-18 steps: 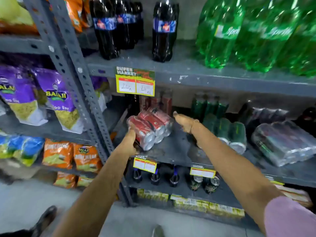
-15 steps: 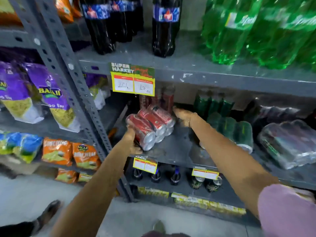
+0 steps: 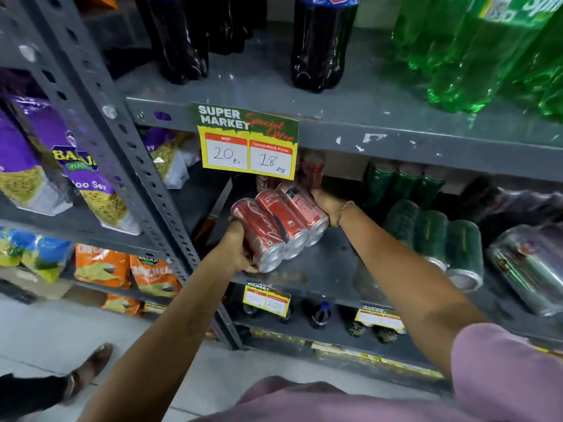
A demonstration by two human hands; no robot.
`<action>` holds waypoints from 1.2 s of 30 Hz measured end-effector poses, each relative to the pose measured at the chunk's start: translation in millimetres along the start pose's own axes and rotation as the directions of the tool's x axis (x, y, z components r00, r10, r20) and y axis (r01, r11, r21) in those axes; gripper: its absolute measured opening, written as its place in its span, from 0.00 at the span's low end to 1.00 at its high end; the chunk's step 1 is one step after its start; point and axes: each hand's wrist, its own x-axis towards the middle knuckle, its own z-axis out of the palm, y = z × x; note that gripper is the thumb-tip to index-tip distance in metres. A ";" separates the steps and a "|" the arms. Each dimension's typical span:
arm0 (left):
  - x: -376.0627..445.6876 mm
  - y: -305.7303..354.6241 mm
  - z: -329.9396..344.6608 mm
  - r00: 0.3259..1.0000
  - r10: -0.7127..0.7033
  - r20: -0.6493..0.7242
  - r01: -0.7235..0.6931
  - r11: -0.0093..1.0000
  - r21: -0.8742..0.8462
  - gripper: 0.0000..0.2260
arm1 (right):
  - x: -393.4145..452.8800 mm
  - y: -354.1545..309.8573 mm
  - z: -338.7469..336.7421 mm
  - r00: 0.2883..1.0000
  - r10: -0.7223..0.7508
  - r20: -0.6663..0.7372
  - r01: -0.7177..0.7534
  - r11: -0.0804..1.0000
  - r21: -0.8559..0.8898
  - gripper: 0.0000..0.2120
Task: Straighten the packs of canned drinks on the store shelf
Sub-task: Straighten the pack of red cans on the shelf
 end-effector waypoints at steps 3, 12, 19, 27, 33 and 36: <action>-1.8 2.8 5.3 0.998 0.063 -0.014 -0.063 0.998 -0.018 0.31 | -8.7 0.6 1.5 0.999 -0.032 -0.010 0.033 0.996 0.077 0.20; 17.0 -16.8 15.2 0.836 0.457 -0.303 -0.520 0.835 -0.178 0.25 | -32.8 21.0 25.6 0.973 -0.144 -0.179 0.216 0.841 0.497 0.27; 82.3 -18.2 1.0 0.814 0.530 -0.239 -0.560 0.825 -0.079 0.36 | -11.3 36.9 27.2 0.937 -0.200 -0.285 0.332 0.757 0.563 0.24; 22.7 -8.6 16.9 0.715 0.660 -0.229 -0.678 0.735 0.000 0.08 | 10.4 58.4 25.3 0.897 -0.193 -0.397 0.407 0.710 0.575 0.21; 29.5 -21.2 8.7 0.708 0.671 -0.221 -0.689 0.725 -0.005 0.14 | 12.5 65.7 28.4 0.876 -0.214 -0.432 0.428 0.759 0.492 0.18; 35.0 -23.7 3.0 0.737 0.647 -0.193 -0.649 0.758 0.065 0.19 | 9.1 66.8 27.0 0.884 -0.236 -0.403 0.413 0.799 0.437 0.20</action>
